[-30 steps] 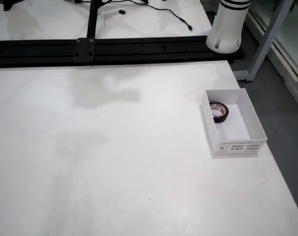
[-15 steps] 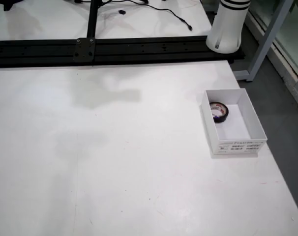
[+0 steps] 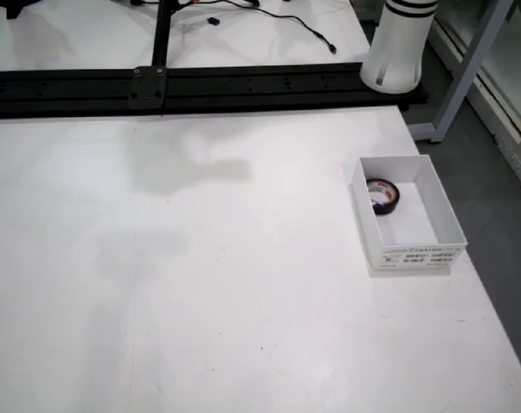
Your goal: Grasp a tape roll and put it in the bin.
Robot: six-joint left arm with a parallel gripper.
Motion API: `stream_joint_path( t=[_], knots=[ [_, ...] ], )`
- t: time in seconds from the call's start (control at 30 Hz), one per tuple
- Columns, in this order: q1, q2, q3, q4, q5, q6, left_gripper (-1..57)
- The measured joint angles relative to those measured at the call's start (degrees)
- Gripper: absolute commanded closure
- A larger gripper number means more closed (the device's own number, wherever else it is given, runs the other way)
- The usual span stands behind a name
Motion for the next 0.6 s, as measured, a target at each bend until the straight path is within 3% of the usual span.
stream_joint_path(
  t=[0.6],
  knots=[
    [-0.98,-0.05,0.0,0.07,0.0,0.0,56.5]
  ],
)
